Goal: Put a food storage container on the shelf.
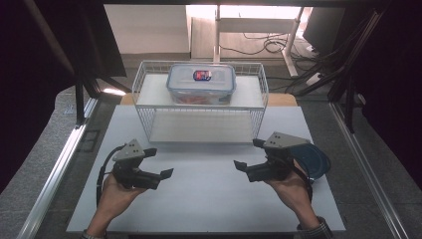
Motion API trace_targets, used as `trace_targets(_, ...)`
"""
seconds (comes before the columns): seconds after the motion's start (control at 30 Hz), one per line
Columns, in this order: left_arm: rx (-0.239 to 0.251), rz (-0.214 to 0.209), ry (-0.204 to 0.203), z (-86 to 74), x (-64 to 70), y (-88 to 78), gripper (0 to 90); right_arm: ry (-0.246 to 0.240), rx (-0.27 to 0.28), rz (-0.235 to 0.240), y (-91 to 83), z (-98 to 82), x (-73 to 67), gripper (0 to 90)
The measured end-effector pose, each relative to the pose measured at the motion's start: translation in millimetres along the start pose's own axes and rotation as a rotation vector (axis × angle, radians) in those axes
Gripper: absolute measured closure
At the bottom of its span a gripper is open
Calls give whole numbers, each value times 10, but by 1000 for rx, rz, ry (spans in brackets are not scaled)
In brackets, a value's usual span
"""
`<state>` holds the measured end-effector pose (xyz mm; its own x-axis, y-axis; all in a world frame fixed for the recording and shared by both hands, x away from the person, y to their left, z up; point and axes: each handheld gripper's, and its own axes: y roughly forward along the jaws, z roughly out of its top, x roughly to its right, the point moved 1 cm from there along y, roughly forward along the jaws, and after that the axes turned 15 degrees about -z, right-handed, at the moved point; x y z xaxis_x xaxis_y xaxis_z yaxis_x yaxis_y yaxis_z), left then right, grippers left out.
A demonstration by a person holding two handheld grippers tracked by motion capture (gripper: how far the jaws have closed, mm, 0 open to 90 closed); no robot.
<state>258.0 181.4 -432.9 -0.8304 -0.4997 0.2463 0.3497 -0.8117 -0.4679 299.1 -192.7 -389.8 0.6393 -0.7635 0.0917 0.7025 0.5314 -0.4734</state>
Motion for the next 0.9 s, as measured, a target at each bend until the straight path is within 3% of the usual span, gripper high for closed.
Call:
trace_targets(0.3, 21, 35, 8, -292, 87, 51, 84, 41, -21, 4, -1, -342, -26, 56)
trace_targets(0.43, 34, 13, -16, -450, 106, 111, 73, 48, -19, 5, 19, -499, -58, 59)
trace_targets(0.63, 54, 32, -9, -679, 176, 170, 59, 72, -30, 21, 60, -700, -128, 56)
trace_targets(0.8, 25, 61, 0, -830, 223, 191, 48, 75, -19, 1, 40, -848, -160, 57)
trace_targets(0.9, -5, 67, -2, -890, 224, 228, 44, 83, -49, 14, 53, -950, -170, 56)
